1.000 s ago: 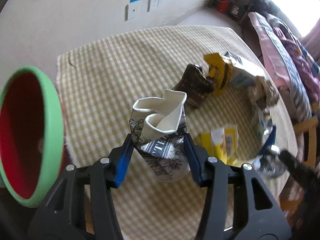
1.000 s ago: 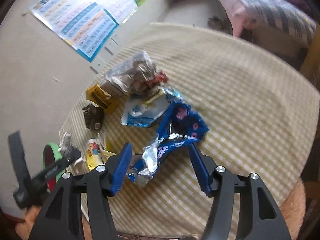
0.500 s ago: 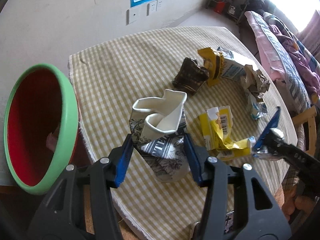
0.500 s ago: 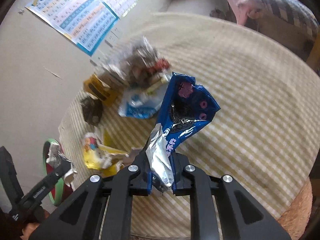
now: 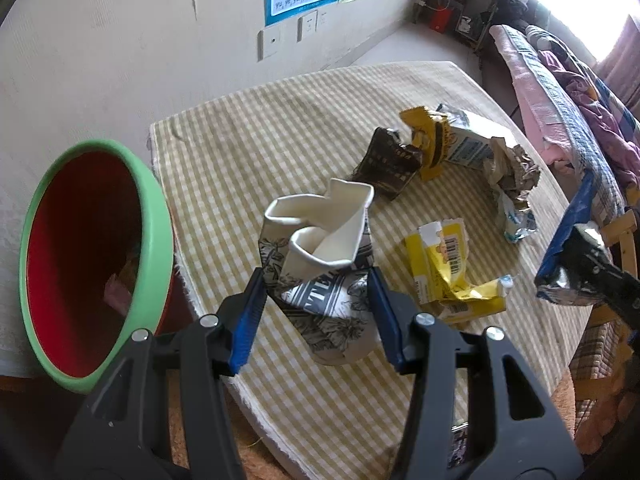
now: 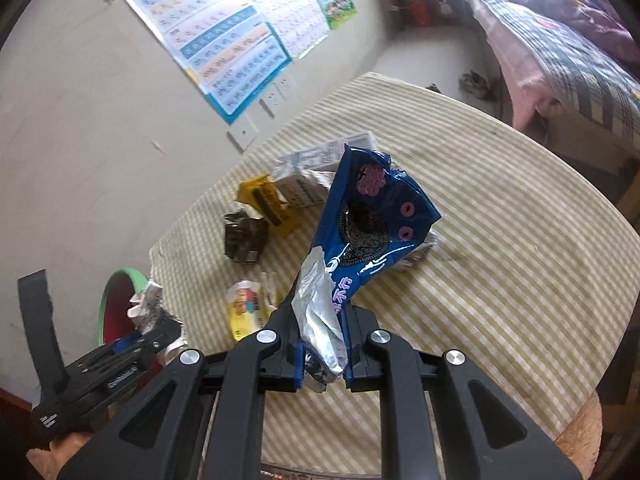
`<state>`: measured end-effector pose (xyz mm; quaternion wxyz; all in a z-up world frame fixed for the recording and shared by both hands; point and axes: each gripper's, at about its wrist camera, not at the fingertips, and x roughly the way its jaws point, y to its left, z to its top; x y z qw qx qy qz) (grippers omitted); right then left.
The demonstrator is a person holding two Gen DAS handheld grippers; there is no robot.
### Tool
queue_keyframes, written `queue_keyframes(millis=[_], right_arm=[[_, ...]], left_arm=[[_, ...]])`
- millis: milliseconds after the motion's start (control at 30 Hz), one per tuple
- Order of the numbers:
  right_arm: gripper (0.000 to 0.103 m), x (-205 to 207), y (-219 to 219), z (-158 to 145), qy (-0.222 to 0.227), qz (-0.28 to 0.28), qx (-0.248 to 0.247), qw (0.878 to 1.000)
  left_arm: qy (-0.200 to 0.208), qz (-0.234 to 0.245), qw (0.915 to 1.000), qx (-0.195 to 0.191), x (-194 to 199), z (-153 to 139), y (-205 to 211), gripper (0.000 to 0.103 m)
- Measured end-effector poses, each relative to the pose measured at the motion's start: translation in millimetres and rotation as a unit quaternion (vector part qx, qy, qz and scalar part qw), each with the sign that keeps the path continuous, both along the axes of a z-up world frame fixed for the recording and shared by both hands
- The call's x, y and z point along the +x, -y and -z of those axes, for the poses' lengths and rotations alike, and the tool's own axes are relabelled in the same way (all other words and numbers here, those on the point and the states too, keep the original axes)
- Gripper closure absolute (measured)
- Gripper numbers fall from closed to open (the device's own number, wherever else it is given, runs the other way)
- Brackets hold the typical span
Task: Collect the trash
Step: 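Lift the paper cup with the left gripper while the right lifts the blue bag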
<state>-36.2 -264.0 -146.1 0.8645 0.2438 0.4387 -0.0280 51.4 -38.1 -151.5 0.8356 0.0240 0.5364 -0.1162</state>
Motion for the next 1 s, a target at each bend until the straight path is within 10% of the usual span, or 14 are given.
queue_keyframes(millis=[1000], right_arm=[[0.09,2,-30,-9,0.008,-0.051,-0.009,0.999]], left_arm=[[0.019,-0.015,0.9997,-0.003,-6,-9,-16,0.054]])
